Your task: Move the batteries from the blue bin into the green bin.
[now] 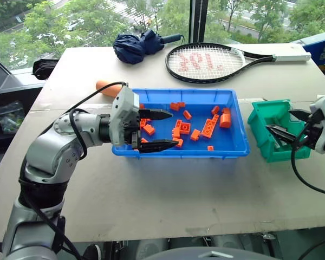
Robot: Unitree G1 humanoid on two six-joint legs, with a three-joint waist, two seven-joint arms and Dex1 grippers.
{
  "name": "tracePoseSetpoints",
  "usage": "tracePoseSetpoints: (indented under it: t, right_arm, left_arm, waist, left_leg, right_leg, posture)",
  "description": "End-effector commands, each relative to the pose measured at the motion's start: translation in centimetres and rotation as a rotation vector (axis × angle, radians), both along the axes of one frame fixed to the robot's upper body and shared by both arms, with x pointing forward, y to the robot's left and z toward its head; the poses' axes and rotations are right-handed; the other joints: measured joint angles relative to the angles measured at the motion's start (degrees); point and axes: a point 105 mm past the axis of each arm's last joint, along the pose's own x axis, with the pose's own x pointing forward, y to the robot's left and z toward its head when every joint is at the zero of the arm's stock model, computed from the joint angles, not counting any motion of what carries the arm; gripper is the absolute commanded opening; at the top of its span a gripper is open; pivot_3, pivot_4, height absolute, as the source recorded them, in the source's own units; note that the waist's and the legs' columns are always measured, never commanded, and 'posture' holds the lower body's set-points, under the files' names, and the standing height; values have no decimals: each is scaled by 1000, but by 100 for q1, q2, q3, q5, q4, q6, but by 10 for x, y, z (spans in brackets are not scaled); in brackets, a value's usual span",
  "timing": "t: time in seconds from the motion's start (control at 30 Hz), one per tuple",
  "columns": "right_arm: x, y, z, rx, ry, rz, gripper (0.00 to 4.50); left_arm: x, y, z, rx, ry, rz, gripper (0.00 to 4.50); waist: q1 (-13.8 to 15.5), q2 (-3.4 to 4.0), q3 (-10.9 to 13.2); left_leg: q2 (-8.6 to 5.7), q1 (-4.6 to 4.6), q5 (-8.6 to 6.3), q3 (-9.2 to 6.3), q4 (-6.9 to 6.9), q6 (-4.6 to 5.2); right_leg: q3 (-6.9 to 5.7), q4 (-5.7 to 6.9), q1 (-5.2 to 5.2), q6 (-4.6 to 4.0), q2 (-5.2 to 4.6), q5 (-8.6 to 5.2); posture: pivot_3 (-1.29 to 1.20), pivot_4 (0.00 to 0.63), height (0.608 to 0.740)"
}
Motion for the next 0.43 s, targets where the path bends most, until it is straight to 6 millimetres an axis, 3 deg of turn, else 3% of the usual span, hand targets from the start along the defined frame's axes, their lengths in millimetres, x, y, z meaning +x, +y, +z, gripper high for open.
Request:
tracePoseSetpoints:
  t: [0.03,0.13,0.2,0.33,0.43]
  right_arm:
    - [-43,7,-31,-20,61,131,4418]
    - [-69,7,-60,9,136,178,4418]
    - [-85,6,-76,32,171,193,4418]
    - [-89,-7,-92,50,119,161,4418]
    - [-88,-13,-96,36,86,176,4418]
  left_arm:
    - [-28,11,-17,-24,19,85,4500]
    - [-49,18,-44,-3,86,154,4500]
    - [-62,23,-60,1,137,203,4500]
    - [-70,29,-86,13,102,304,4500]
    - [-69,33,-97,6,85,354,4500]
  waist:
    - [61,3,-8]
    - [102,5,-7]
    - [116,6,-2]
    - [133,7,-6]
    - [149,9,-8]
  left_leg:
    - [1,1,-4,-6,-8,5]
    - [-2,-8,-9,1,8,12]
    - [1,48,-18,-1,5,24]
    - [9,181,-23,13,-43,29]
    - [10,190,-24,22,-45,28]
  right_leg:
    - [-3,-10,6,0,-10,0]
    - [0,-23,9,2,-31,1]
    - [-2,-43,78,0,-41,-1]
    - [-2,-109,211,-27,-54,-16]
    - [-2,-116,223,-29,-64,-18]
  posture:
    - [0,150,740]
    - [0,150,740]
    - [0,150,740]
    - [0,150,740]
    - [0,150,740]
